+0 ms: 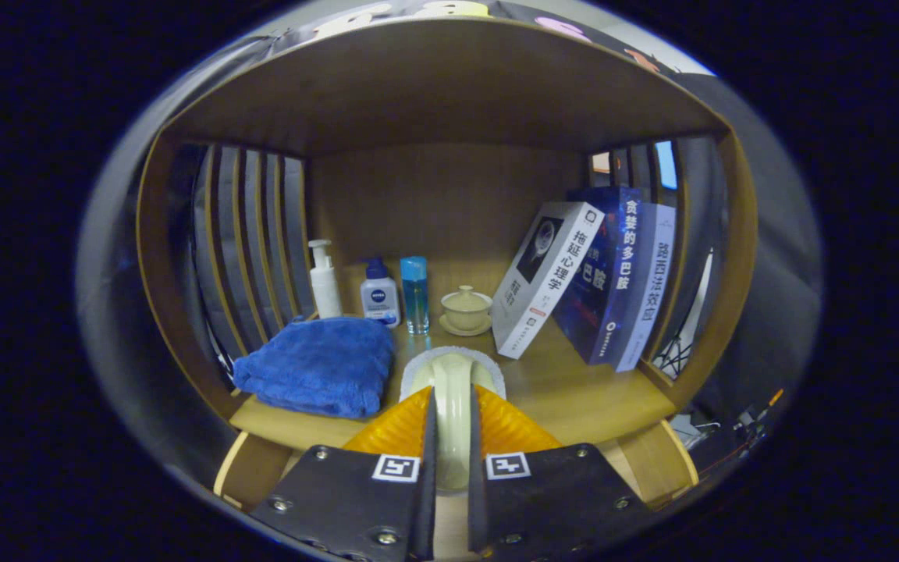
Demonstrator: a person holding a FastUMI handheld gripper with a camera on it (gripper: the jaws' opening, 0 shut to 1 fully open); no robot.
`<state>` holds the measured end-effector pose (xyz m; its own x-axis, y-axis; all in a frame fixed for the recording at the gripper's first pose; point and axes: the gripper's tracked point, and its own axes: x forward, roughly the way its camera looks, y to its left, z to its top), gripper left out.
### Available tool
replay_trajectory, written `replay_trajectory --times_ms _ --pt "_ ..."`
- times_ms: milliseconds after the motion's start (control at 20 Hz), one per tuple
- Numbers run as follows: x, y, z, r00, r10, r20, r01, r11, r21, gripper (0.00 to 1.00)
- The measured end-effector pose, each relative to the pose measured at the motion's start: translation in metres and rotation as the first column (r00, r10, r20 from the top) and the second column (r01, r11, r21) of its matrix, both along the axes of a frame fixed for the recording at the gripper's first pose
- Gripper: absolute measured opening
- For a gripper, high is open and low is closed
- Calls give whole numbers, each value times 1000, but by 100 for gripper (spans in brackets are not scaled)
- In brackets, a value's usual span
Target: Pull open the drawer, take out the items inside it, and place them on the countertop above the cabinet.
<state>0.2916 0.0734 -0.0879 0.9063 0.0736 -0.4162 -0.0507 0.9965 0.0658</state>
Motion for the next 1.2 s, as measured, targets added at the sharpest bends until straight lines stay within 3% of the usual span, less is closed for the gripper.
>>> replay_trajectory --times_ms 550,1200 --pt "48 -4 -35 998 49 -43 -48 999 19 17" --pt "71 -1 -56 996 58 -61 -53 995 80 17"
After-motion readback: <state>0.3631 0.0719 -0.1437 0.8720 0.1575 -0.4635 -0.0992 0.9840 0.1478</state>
